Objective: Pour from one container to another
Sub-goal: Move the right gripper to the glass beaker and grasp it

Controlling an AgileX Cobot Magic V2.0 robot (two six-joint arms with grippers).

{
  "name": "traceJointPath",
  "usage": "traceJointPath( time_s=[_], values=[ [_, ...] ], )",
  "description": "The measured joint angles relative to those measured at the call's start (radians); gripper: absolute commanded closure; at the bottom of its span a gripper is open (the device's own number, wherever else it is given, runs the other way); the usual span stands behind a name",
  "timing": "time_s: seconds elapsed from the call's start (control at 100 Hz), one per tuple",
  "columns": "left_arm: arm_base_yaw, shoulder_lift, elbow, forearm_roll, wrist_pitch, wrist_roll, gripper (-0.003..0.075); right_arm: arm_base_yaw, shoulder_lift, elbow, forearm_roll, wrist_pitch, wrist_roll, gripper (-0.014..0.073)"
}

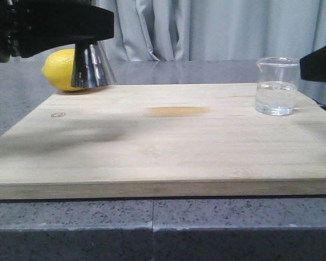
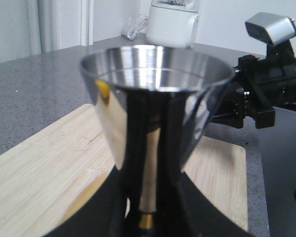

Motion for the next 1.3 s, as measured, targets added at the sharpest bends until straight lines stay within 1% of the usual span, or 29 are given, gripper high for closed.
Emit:
traceJointPath(
  time_s=[0.12, 0.27, 0.41, 0.6, 1.01, 1.3],
  values=[
    [0.0, 0.0, -0.001, 0.004, 0.0, -0.002, 0.0739, 0.009, 0.088, 0.0, 0.0, -0.079, 0.0, 0.0155],
    [0.0, 0.0, -0.001, 0.012, 0.0, -0.004, 0.0739, 0.052, 0.167, 0.001, 0.0, -0.18, 0.0, 0.0155],
    [0.0, 0.0, -0.001, 0.017, 0.0, -0.004, 0.0739, 0.069, 0.22, 0.001, -0.002, -0.239, 0.0, 0.0155],
    [0.0, 0.0, -0.001, 0.028, 0.0, -0.007, 0.0739, 0.069, 0.252, 0.001, -0.002, -0.286, 0.0, 0.0155],
    [0.0, 0.0, -0.001, 0.034, 0.0, -0.011, 0.0739, 0.069, 0.274, 0.001, -0.002, -0.324, 0.0, 0.0155],
    [0.0, 0.0, -0.001, 0.037, 0.0, -0.013, 0.0739, 0.069, 0.369, 0.001, -0.002, -0.44, -0.001, 0.0156]
  ],
)
